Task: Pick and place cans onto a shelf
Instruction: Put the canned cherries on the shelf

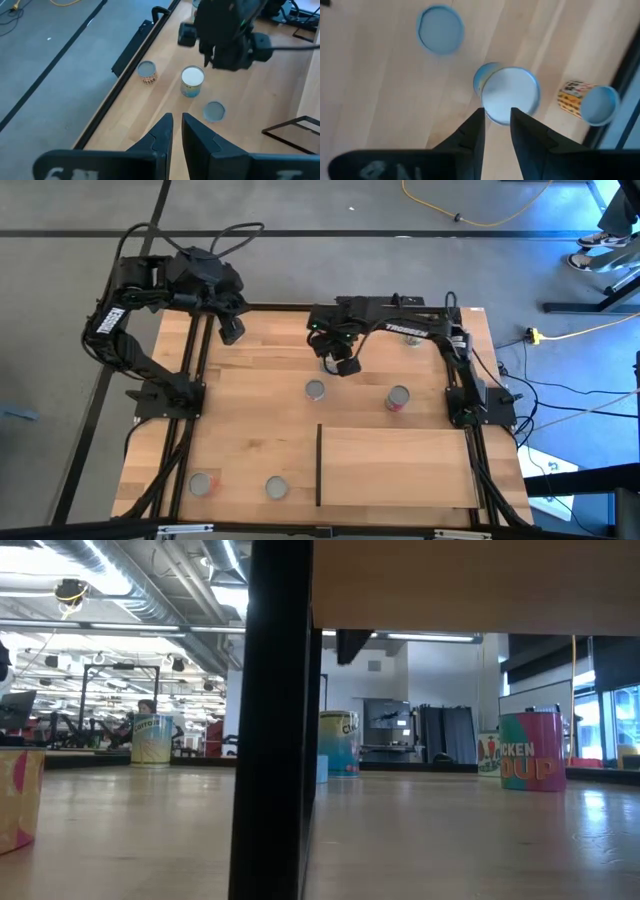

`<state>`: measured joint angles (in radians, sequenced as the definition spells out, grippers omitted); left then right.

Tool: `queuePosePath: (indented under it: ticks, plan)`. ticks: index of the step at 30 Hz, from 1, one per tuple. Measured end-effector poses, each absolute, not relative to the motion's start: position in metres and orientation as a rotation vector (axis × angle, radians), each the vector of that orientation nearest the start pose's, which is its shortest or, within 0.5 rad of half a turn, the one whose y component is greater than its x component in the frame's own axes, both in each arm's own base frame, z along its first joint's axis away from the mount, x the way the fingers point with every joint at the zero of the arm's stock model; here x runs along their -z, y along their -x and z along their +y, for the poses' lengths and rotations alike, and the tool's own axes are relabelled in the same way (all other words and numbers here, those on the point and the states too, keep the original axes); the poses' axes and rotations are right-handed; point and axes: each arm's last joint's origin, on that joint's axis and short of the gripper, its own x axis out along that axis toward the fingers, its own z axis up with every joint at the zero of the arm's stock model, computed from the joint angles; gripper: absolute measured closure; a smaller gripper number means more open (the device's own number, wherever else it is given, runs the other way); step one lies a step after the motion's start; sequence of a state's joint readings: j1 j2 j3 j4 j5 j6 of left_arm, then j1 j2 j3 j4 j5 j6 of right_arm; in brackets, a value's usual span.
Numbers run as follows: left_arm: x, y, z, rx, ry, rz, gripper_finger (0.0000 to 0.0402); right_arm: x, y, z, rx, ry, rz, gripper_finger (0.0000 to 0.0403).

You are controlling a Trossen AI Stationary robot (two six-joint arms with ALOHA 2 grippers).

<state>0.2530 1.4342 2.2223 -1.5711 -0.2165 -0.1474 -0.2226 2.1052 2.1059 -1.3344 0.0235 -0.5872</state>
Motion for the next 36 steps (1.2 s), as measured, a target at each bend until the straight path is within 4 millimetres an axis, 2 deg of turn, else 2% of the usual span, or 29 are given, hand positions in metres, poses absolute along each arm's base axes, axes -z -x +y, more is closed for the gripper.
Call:
queuePosePath:
  ticks: [7, 12, 23, 36]
  plan:
    - [-0.513, -0.175, 0.052, -0.504, 0.151, 0.756, 0.0368, -0.264, -0.423, -0.096, -0.284, 0.339, 1.416, 0.031]
    - [-0.513, -0.175, 0.052, -0.505, 0.15, 0.756, 0.0368, -0.251, -0.428, -0.1, -0.292, 0.333, 1.439, 0.0311]
    - [-0.513, -0.175, 0.052, -0.505, 0.151, 0.755, 0.0368, -0.241, -0.43, -0.116, -0.264, 0.3, 1.441, 0.0311]
    - [-0.513, -0.175, 0.052, -0.506, 0.152, 0.755, 0.0368, -0.241, -0.429, -0.115, -0.295, 0.234, 1.425, 0.0311]
